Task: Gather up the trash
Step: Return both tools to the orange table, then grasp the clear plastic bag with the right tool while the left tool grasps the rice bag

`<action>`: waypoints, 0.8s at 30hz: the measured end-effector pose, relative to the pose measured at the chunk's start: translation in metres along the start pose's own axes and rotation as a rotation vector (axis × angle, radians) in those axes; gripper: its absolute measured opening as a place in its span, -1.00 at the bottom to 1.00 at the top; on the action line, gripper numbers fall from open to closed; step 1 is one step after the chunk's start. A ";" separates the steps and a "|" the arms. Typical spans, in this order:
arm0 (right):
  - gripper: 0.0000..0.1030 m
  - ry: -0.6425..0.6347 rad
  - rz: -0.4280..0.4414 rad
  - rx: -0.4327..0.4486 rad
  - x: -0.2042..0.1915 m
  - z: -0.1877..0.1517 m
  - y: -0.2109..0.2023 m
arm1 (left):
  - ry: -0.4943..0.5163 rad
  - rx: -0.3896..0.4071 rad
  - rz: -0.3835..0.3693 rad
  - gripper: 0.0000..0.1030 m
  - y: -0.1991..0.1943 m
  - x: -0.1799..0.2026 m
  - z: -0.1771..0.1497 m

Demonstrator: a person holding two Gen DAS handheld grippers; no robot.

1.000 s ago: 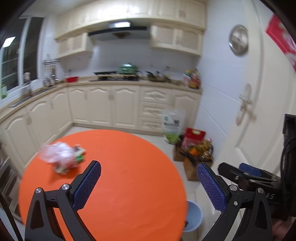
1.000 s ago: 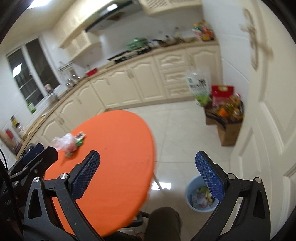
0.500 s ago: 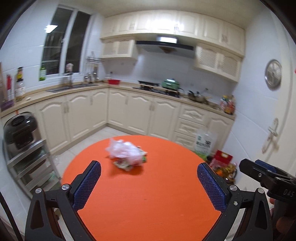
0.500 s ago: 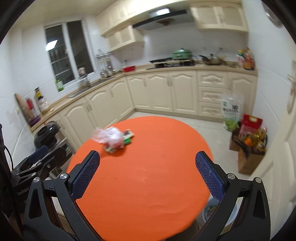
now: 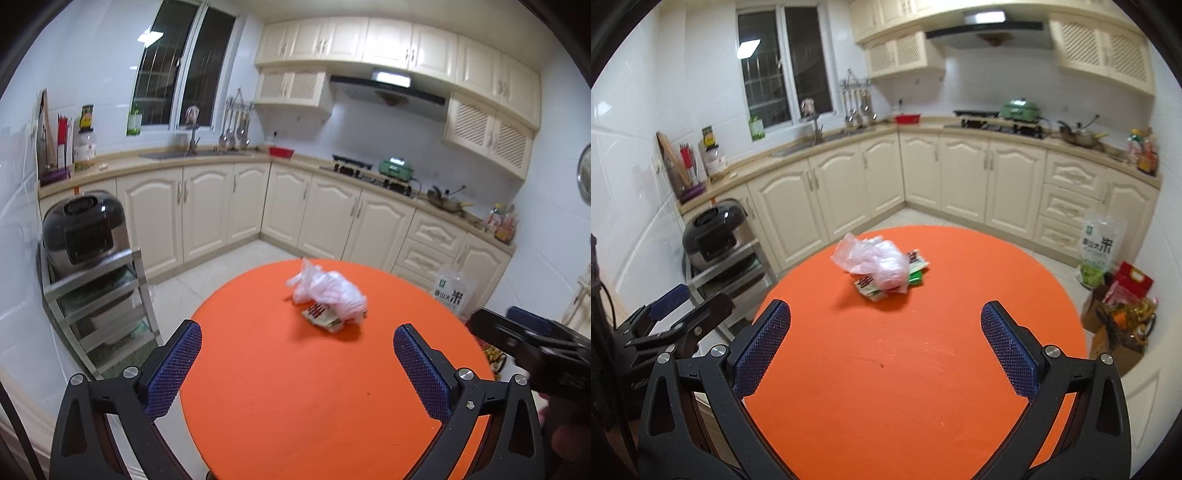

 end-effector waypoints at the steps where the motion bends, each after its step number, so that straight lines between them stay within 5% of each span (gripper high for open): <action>1: 1.00 -0.002 -0.001 -0.021 0.001 -0.002 0.015 | -0.003 -0.009 0.001 0.98 0.010 -0.002 0.006; 16: 1.00 0.001 0.005 -0.234 0.020 -0.008 0.184 | -0.018 -0.163 0.065 0.98 0.183 -0.003 0.081; 24: 0.99 -0.044 0.004 -0.285 0.018 -0.008 0.238 | -0.030 -0.217 0.086 0.98 0.245 0.007 0.093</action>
Point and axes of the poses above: each gripper's, at about its wrist camera, not at the fingertips, and y roughly the way its jaws point, x to its right, z to its top, the point moved 6 cm from there along y, roughly the way its jaws point, and after that the axes turned 3 degrees about x, right-handed, at the moved point
